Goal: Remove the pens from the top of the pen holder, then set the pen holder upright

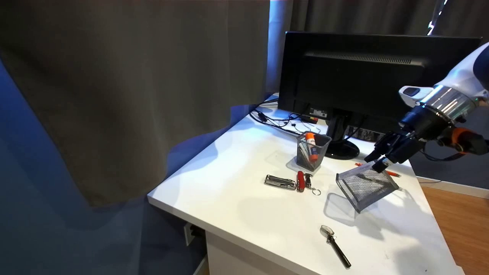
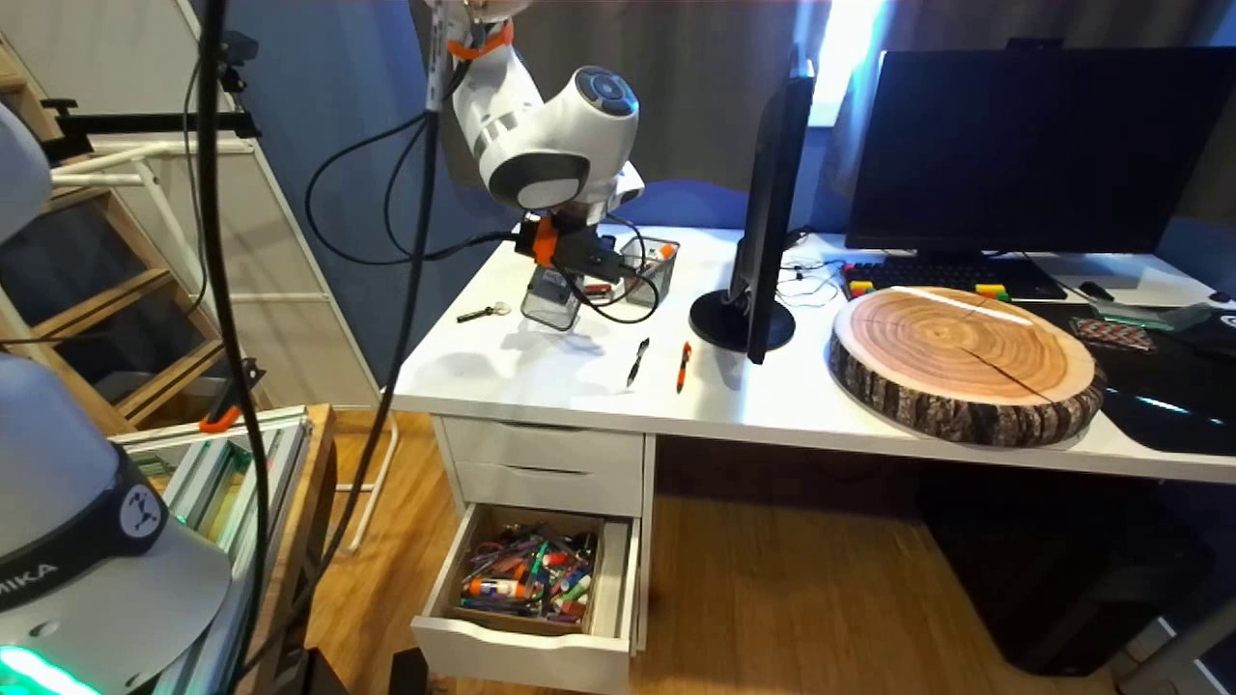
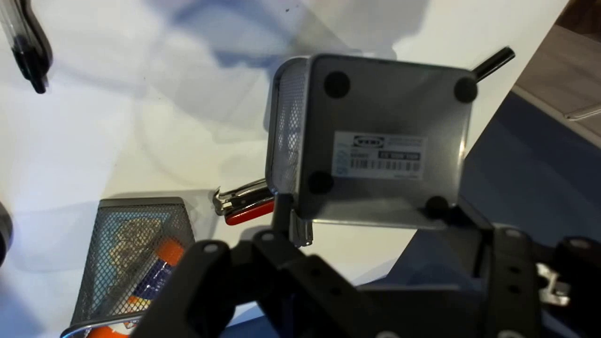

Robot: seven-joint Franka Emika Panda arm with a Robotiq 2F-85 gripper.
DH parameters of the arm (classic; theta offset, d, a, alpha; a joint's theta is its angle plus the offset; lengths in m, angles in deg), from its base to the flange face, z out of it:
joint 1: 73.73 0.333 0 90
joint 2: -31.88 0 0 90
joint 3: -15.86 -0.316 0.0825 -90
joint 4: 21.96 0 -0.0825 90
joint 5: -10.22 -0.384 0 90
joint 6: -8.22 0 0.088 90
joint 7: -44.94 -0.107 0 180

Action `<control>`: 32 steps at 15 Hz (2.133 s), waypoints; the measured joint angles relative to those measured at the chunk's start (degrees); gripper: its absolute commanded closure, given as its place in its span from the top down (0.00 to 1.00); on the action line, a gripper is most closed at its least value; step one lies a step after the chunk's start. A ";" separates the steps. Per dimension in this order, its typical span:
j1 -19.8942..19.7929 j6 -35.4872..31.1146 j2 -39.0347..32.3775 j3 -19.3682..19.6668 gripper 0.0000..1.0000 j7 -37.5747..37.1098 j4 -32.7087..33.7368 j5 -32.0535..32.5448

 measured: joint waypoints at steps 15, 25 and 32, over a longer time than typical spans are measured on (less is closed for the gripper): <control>-2.52 -6.20 -5.34 2.89 0.96 -8.91 -2.63 16.91; 3.49 4.54 4.98 5.97 1.00 -24.75 -2.38 16.36; 22.33 17.30 15.42 18.34 1.00 -50.52 5.29 14.34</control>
